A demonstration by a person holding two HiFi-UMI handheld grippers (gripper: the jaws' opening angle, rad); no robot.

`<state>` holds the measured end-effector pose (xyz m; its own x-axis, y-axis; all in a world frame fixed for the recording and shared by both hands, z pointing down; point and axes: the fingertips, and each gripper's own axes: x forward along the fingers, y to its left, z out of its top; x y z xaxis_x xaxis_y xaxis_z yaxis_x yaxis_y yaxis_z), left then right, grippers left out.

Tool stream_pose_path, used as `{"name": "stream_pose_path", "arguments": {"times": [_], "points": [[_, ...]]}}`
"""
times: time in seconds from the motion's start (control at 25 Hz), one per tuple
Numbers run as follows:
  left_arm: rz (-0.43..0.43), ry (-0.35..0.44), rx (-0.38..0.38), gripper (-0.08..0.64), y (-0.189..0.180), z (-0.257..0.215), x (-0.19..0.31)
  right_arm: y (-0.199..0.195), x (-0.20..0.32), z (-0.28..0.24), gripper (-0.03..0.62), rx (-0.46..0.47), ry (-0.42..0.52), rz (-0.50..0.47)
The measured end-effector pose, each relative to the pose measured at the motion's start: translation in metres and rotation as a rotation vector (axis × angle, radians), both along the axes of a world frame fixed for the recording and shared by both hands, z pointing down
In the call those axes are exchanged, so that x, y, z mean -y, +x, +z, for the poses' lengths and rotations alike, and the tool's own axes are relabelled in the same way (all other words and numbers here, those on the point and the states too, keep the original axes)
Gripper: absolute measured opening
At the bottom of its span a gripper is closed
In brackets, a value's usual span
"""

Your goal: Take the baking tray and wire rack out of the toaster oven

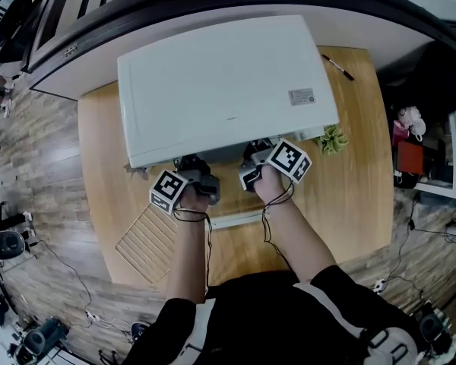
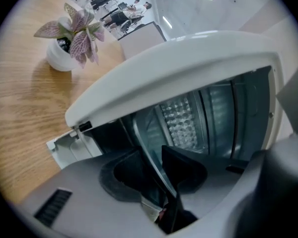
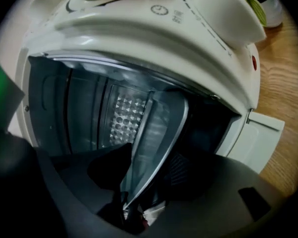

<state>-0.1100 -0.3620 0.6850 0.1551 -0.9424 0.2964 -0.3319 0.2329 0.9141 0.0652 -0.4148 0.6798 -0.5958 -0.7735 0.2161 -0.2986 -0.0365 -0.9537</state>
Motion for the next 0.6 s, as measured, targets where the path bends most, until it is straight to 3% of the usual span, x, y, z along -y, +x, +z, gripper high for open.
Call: {"name": "stream_pose_path", "arguments": {"times": [0.2, 0.6], "points": [[0.019, -0.006, 0.050, 0.135, 0.001, -0.001, -0.003, 0.003, -0.005, 0.012, 0.110, -0.075, -0.039, -0.024], [0.014, -0.057, 0.058, 0.135, 0.007, -0.002, -0.027, 0.009, -0.028, 0.012, 0.110, -0.062, -0.056, -0.035]]}}
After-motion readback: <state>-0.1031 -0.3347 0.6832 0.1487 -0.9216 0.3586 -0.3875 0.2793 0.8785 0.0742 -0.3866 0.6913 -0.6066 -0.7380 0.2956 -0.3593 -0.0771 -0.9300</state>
